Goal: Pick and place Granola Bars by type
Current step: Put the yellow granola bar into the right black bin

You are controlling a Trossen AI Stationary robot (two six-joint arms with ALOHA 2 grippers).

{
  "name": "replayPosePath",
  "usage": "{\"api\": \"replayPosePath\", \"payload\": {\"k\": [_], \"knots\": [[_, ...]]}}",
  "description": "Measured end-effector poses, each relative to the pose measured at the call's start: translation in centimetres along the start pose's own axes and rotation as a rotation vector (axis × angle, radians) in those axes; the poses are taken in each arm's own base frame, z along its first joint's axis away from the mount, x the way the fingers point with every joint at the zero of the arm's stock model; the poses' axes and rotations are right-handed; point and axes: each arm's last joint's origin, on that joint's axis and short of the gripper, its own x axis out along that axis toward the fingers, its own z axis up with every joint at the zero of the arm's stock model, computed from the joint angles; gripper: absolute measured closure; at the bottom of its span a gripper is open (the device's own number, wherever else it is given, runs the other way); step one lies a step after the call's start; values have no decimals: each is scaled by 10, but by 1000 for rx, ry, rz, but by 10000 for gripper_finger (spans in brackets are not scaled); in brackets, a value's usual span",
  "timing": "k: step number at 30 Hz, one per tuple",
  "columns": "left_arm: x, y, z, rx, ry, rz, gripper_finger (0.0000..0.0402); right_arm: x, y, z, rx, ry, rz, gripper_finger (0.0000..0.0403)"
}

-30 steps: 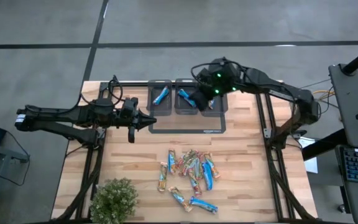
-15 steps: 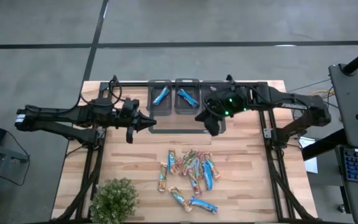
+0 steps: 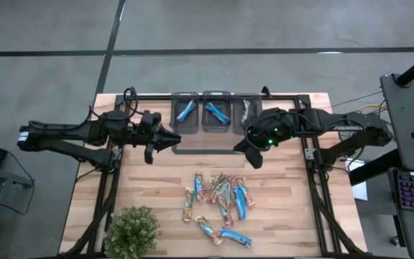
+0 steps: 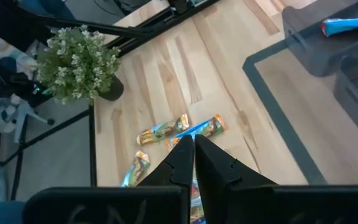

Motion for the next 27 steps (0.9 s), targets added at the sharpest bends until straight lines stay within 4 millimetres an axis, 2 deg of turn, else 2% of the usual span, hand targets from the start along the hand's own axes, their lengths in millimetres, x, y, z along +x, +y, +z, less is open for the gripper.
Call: {"api": "replayPosePath", "payload": {"k": [4,7,16,27], "knots": [[7,0,0,3,13,6,293,-7,-4,-7,20,-5,1,394],[14,1,-3,3,36,14,276,-12,-5,-11,24,-11,7,394],[29,1,-3,6,72,25,270,-20,-11,-20,45,-34,-1,394],[43,-12,26,89,239,85,260,-21,-11,-20,24,-34,-1,394]]}}
